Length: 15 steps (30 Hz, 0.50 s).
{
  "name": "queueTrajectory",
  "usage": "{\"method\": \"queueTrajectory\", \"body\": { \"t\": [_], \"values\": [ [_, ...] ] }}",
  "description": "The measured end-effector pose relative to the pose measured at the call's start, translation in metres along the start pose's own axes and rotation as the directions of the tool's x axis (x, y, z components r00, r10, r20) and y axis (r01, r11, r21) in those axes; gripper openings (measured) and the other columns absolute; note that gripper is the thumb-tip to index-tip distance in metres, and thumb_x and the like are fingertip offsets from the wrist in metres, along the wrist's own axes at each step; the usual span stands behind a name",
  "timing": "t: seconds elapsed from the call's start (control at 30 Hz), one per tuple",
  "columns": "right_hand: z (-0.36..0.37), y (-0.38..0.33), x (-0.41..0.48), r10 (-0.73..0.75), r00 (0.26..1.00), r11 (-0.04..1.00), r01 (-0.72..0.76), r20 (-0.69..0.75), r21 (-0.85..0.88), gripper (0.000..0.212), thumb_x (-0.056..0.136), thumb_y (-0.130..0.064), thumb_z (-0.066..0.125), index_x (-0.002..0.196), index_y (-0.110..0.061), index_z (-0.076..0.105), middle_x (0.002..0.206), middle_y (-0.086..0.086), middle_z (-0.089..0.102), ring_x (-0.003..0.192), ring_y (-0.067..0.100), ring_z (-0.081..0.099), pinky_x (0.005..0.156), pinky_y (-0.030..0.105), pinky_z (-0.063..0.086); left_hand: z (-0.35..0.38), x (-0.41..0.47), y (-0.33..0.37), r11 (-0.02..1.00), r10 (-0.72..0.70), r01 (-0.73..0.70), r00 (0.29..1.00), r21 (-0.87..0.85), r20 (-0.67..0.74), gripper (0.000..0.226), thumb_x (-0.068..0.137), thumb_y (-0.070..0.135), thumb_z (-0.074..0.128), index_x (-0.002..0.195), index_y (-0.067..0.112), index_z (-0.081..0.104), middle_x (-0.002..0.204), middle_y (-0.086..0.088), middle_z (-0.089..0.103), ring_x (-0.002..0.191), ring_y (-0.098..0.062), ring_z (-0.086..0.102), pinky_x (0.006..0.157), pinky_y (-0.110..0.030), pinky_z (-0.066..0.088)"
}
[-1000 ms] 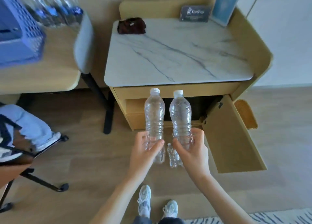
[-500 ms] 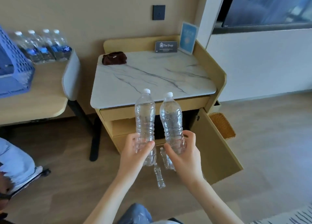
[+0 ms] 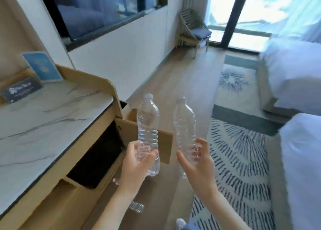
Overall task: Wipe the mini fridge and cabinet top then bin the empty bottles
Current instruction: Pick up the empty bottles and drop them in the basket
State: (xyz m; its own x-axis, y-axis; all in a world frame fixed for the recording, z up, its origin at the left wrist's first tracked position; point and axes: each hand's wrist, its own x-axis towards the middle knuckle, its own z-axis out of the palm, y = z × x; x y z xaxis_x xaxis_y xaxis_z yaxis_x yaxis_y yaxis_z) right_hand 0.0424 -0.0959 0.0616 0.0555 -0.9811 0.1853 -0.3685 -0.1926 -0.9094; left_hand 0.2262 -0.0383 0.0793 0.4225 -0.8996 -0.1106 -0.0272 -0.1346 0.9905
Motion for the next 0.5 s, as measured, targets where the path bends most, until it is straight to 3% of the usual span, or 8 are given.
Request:
{"method": "queueTrajectory", "body": {
  "t": [0.07, 0.27, 0.4, 0.5],
  "values": [
    [-0.028, 0.013, -0.012, 0.067, 0.992, 0.997, -0.070, -0.107, -0.027, 0.060, 0.078, -0.043, 0.083, 0.122, -0.034, 0.042, 0.097, -0.012, 0.066, 0.083, 0.002, 0.065, 0.070, 0.023, 0.056, 0.027, 0.004, 0.001, 0.999, 0.008, -0.013, 0.993, 0.040, 0.117, 0.069, 0.057, 0.067, 0.072, 0.116, 0.035, 0.052, 0.111, 0.011, 0.069, 0.096, 0.003, 0.067, 0.082, -0.027, 0.052],
    [-0.103, 0.047, -0.036, 0.203, 0.921, 0.968, -0.239, -0.332, -0.071, 0.061, 0.080, -0.043, 0.081, 0.124, -0.027, 0.043, 0.101, -0.008, 0.063, 0.088, 0.011, 0.065, 0.078, 0.035, 0.058, 0.116, 0.011, -0.008, 0.993, 0.009, -0.055, 0.914, 0.102, 0.405, 0.069, 0.060, 0.073, 0.071, 0.115, 0.037, 0.050, 0.111, 0.013, 0.068, 0.094, 0.011, 0.064, 0.065, -0.008, 0.049],
    [-0.144, 0.078, -0.022, 0.241, 0.868, 0.949, -0.304, -0.434, -0.081, 0.060, 0.081, -0.049, 0.078, 0.124, -0.033, 0.041, 0.102, -0.010, 0.063, 0.090, 0.007, 0.064, 0.077, 0.024, 0.056, 0.182, 0.030, -0.015, 0.993, -0.013, -0.049, 0.860, 0.108, 0.510, 0.055, 0.073, 0.061, 0.079, 0.114, 0.038, 0.050, 0.111, 0.009, 0.068, 0.091, 0.012, 0.065, 0.065, -0.002, 0.047],
    [-0.173, 0.108, 0.010, 0.259, 0.840, 0.941, -0.330, -0.477, -0.070, 0.058, 0.079, -0.051, 0.077, 0.121, -0.038, 0.039, 0.100, -0.013, 0.062, 0.087, 0.000, 0.062, 0.073, 0.014, 0.051, 0.236, 0.053, -0.016, 0.992, -0.028, -0.045, 0.836, 0.120, 0.547, 0.071, 0.059, 0.074, 0.075, 0.115, 0.039, 0.051, 0.110, 0.012, 0.069, 0.093, 0.008, 0.066, 0.066, -0.009, 0.051]
  ]
}}
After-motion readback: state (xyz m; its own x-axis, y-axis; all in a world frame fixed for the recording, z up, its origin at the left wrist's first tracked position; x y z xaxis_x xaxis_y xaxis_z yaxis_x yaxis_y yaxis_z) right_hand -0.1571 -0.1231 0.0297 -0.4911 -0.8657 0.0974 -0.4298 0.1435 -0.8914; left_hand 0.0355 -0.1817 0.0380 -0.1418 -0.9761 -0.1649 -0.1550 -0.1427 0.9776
